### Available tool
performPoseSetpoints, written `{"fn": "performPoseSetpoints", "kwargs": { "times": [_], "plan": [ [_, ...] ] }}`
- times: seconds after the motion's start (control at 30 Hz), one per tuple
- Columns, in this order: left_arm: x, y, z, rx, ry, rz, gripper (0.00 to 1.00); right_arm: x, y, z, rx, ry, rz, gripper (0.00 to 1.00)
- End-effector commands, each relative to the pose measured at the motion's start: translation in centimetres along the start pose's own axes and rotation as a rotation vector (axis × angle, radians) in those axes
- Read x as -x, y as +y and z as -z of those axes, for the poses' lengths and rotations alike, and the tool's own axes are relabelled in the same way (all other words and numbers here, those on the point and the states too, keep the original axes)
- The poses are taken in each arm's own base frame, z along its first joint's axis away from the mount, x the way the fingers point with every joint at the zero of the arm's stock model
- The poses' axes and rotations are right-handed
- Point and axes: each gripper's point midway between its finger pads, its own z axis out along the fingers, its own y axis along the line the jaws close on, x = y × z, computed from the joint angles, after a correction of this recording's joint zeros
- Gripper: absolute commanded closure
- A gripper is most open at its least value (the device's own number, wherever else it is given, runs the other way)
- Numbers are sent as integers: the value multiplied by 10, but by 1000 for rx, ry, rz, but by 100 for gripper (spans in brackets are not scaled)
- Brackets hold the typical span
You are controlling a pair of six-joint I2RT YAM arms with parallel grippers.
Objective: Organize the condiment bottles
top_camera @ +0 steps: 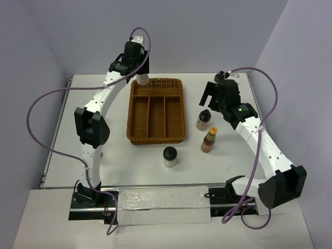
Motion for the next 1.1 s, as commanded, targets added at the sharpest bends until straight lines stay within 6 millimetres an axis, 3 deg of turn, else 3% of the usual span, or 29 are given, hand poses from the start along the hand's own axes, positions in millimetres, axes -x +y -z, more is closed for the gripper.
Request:
{"fn": "performPoseSetpoints", "kwargs": {
  "times": [0.0,0.23,1.07],
  "plan": [
    [24,-18,0,-31,-101,29,90,8,-1,9,-2,-37,-5,0],
    [-5,-33,-15,-43,-67,28,90,6,-1,9,0,-25,4,0],
    [-67,-26,-74,37,-17,30,90,-3,-3,3,-1,-6,0,0]
  ]
}}
